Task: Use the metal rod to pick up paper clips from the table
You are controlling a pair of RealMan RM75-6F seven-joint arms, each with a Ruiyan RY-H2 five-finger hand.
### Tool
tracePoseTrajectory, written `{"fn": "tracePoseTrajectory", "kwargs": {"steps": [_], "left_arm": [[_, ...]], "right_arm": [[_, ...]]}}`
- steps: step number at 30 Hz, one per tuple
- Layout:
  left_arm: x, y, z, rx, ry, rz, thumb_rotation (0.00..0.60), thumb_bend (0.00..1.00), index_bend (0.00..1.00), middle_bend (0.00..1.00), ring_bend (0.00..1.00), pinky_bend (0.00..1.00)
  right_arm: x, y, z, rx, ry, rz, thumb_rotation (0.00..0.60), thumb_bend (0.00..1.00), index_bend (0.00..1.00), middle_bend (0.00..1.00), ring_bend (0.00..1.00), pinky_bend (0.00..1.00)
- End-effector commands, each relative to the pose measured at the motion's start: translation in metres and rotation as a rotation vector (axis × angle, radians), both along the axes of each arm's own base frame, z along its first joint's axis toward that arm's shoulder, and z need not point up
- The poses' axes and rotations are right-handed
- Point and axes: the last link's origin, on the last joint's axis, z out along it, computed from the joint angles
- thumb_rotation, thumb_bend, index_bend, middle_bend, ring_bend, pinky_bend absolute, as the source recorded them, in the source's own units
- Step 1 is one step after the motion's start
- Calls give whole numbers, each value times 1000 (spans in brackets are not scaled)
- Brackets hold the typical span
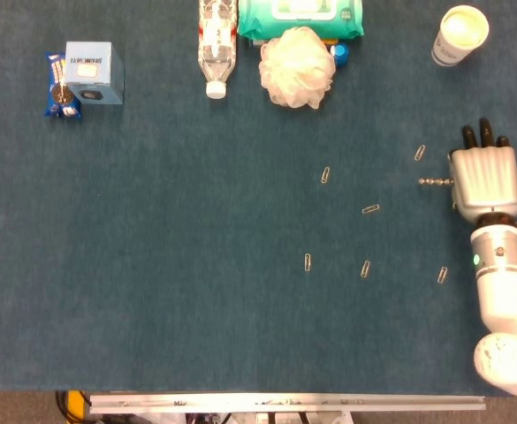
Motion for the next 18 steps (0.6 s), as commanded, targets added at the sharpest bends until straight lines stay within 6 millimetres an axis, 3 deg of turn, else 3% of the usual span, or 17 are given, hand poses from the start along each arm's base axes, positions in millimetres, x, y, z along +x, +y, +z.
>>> {"fn": "tracePoseTrajectory", "kwargs": {"steps": [1, 18], "left_arm": [[0, 0, 0, 0, 0, 0, 600, 142, 573, 562, 535, 738], [-1, -1, 0, -1, 1, 7, 600, 142, 573, 563, 534, 738]], "right_arm": [[0, -4, 2, -8, 3, -3, 600, 388, 620, 178, 51, 239], [-3, -33, -1, -10, 45, -18, 600, 388, 621, 178, 51, 239]]}}
